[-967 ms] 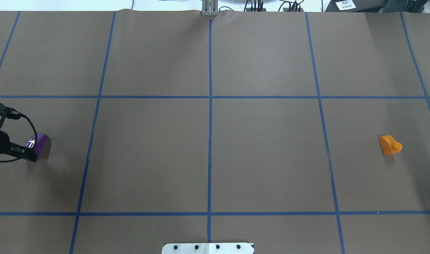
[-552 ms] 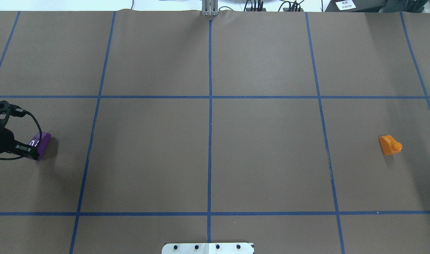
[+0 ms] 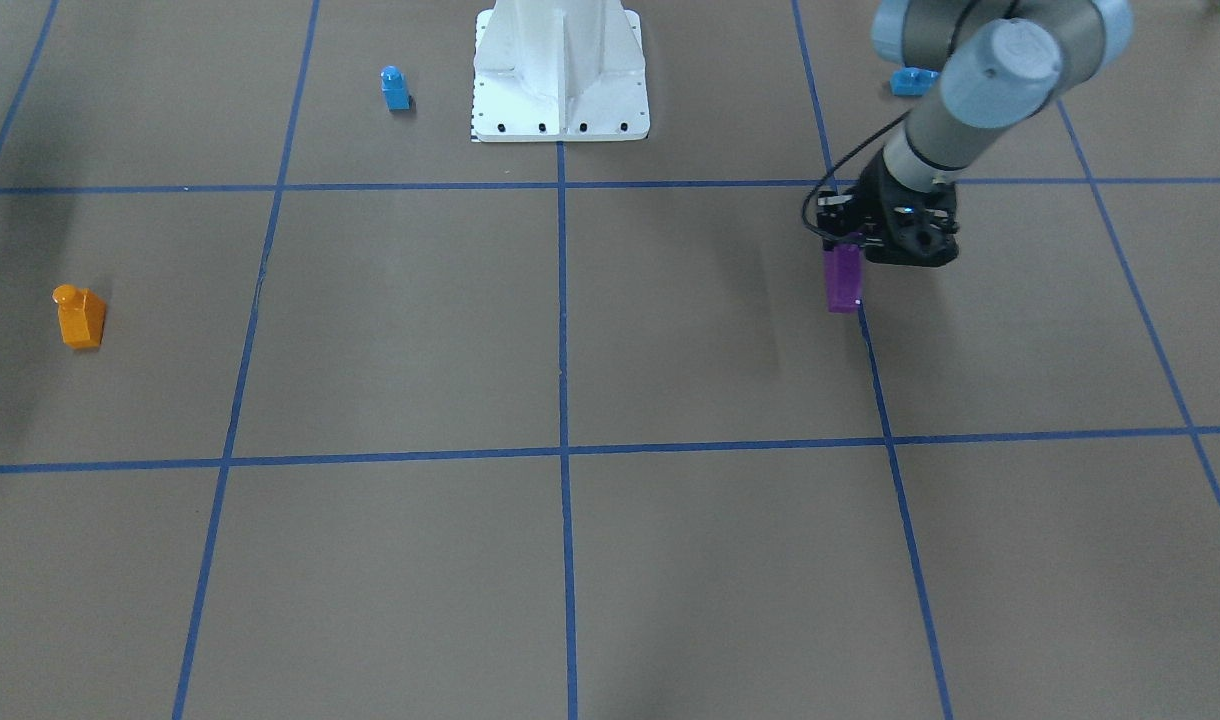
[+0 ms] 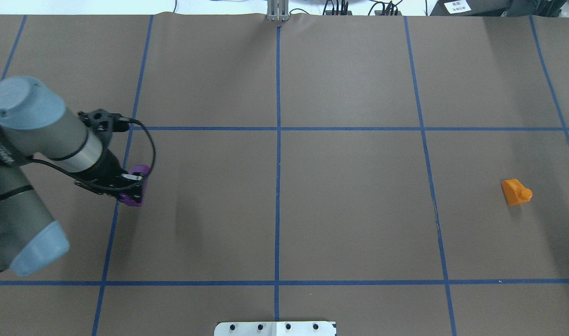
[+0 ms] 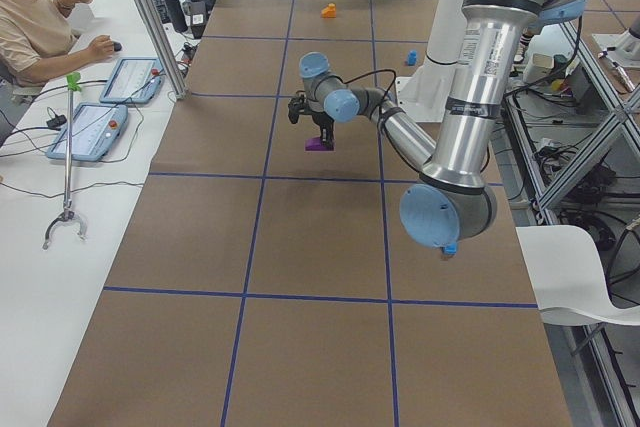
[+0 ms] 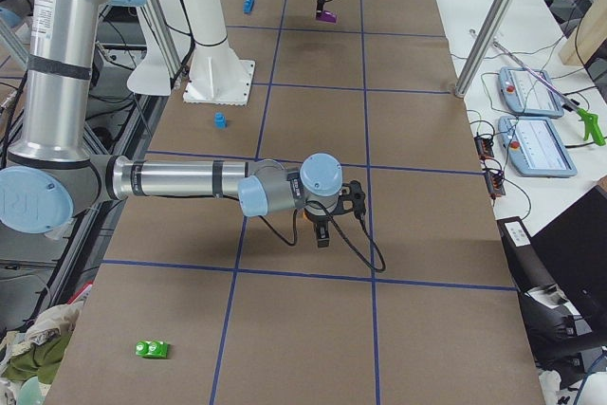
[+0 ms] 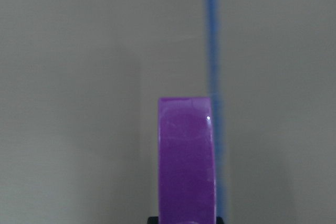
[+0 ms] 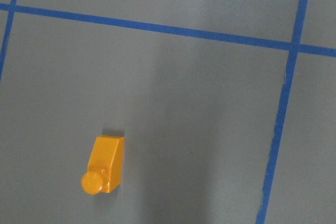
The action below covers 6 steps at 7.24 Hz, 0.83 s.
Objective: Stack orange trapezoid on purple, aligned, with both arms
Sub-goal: 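Carry the purple block with the left gripper to the table center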
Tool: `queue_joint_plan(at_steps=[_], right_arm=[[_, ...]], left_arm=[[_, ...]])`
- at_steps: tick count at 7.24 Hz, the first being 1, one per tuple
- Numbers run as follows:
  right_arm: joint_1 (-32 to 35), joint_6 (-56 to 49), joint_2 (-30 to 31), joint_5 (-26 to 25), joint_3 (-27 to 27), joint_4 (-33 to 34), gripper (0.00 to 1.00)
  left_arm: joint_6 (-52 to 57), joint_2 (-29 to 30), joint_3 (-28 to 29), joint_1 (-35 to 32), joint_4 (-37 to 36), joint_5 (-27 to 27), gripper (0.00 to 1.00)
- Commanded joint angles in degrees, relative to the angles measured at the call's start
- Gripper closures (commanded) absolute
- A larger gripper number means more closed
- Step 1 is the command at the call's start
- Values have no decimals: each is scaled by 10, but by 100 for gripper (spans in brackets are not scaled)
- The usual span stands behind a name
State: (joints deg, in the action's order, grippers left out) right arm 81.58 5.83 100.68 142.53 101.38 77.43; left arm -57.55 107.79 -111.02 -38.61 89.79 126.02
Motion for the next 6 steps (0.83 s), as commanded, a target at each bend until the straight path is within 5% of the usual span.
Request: queue_joint_plan(at_steps=[1, 3, 6], right_arm=[[-1, 2, 0, 0, 0, -1, 0], [-1, 1, 0, 0, 0, -1, 0], [-1, 2, 0, 2, 2, -1, 0]], left_arm=[[-74, 168, 98, 76, -28, -46, 100], [-91, 322, 241, 93, -50, -78, 100], [-123, 359, 325, 120, 17, -83, 100]])
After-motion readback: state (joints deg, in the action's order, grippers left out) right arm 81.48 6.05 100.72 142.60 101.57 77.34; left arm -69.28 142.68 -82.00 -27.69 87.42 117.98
